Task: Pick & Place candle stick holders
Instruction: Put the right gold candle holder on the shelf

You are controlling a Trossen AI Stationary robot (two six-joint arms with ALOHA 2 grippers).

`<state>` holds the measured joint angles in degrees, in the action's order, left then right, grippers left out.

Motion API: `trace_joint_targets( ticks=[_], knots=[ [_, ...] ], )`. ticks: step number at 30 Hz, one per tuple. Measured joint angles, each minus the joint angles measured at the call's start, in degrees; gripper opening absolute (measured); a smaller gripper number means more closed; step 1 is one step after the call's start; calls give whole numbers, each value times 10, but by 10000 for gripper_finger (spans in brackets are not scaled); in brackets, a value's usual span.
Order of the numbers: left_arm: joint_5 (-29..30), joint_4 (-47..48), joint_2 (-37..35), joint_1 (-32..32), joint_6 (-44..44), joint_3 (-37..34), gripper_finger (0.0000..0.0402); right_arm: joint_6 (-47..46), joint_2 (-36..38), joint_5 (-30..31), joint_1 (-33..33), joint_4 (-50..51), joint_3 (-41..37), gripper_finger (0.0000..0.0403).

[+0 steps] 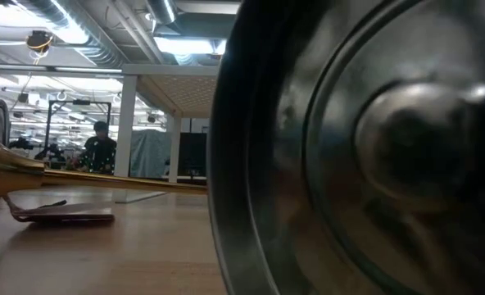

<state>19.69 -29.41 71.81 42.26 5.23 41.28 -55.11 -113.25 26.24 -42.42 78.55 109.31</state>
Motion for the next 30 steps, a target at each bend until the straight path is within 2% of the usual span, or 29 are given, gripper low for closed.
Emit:
trace_joint_targets(
  ticks=[4, 10, 15, 20, 24, 27, 30],
  knots=[
    [2, 0, 0, 0, 0, 0, 6, 183, 0, 56, 9, -10, 43, 15],
    [2, 0, 0, 0, -26, 0, 6, 394, 1, 189, 7, -53, 77, 15],
    [2, 6, 0, 0, -40, 0, 6, 665, 1, 249, -6, -132, 78, 15],
    [2, 7, 0, 0, -46, 0, 6, 831, 1, 381, -27, -249, 78, 15],
    [2, 7, 0, 0, -74, 0, 6, 1020, 1, 382, -44, -329, 78, 15],
    [2, -6, 0, 0, -96, 0, 6, 1080, 1, 380, -51, -369, 78, 15],
    [1, -78, 3, -2, -141, 0, 6, 1125, 0, 383, -52, -371, 78, 15]
  ],
)
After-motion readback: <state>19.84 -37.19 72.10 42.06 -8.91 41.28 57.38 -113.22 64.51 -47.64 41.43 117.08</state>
